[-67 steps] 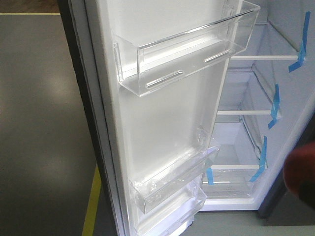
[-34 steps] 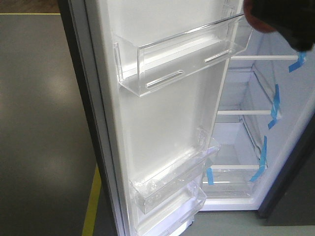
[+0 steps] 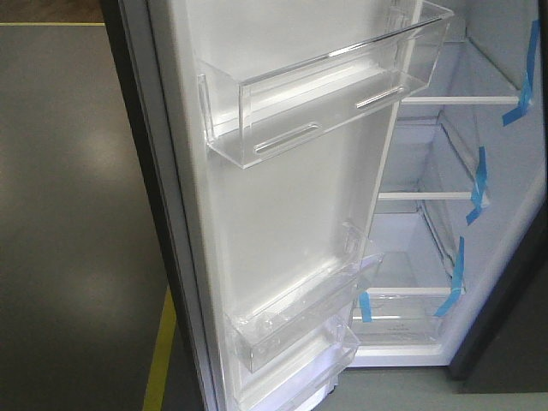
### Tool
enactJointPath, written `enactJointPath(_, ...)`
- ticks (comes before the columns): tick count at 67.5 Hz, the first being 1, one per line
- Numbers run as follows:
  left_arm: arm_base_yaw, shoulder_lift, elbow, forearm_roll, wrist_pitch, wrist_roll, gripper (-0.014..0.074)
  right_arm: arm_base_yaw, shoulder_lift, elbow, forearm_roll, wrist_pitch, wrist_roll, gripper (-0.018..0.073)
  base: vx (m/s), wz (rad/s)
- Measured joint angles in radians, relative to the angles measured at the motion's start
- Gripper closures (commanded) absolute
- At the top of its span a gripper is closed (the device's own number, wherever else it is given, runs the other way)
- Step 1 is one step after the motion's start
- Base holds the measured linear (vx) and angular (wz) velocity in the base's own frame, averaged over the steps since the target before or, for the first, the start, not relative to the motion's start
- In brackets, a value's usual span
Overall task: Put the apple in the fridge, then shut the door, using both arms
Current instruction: 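Lower the apple into the upper clear door bin and open the right gripper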
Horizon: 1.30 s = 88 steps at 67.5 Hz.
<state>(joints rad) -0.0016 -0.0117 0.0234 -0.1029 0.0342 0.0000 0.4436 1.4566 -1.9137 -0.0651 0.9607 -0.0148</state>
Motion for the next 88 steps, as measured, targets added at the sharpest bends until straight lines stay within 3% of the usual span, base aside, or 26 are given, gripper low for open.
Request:
enactJointPath(14, 0.000, 0.000, 0.000, 0.000, 0.000, 0.000, 0.0602, 0.000, 0.122, -0.119, -0.024, 0.041, -0.001, 0.0329, 0.00, 0.00)
enactJointPath(47, 0.000, 0.000, 0.000, 0.000, 0.000, 0.000, 0.0602, 0.000, 0.242, -0.130, -0.094, 0.014, -0.001, 0.0281, 0.00, 0.00)
enactJointPath(88, 0.000, 0.000, 0.000, 0.000, 0.000, -0.005, 0.0602, 0.000, 0.261, -0.131, -0.101, 0.026, 0.015, -0.0017, 0.00, 0.00)
